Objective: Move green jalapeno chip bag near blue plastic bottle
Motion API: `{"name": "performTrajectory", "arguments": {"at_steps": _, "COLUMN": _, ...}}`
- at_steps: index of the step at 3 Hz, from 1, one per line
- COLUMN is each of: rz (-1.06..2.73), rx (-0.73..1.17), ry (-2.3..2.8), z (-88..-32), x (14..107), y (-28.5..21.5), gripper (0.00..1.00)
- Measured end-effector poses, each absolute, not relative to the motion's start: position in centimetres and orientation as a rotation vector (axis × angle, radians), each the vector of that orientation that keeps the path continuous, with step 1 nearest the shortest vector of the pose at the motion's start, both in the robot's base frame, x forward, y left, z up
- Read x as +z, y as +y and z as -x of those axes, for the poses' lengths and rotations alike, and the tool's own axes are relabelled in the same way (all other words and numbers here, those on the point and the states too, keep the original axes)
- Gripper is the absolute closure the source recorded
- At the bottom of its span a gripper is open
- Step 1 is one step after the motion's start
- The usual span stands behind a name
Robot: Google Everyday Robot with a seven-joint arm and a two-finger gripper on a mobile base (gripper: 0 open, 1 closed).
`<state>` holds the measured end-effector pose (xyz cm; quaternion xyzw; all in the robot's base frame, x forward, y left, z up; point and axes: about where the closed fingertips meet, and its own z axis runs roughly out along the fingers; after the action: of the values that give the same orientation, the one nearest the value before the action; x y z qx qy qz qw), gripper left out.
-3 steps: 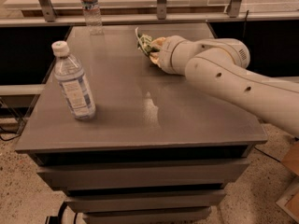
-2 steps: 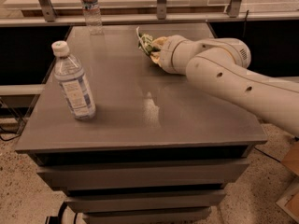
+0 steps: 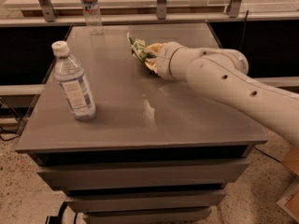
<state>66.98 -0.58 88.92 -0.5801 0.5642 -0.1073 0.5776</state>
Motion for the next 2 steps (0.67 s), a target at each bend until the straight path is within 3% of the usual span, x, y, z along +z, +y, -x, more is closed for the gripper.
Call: {"name": "performTrajectory", "arguments": {"at_steps": 2, "rz": 1.419, "rx": -0.139, "ry": 1.225, "z": -62.3, "x": 90.5, "y": -1.5, "gripper": 1.00}}
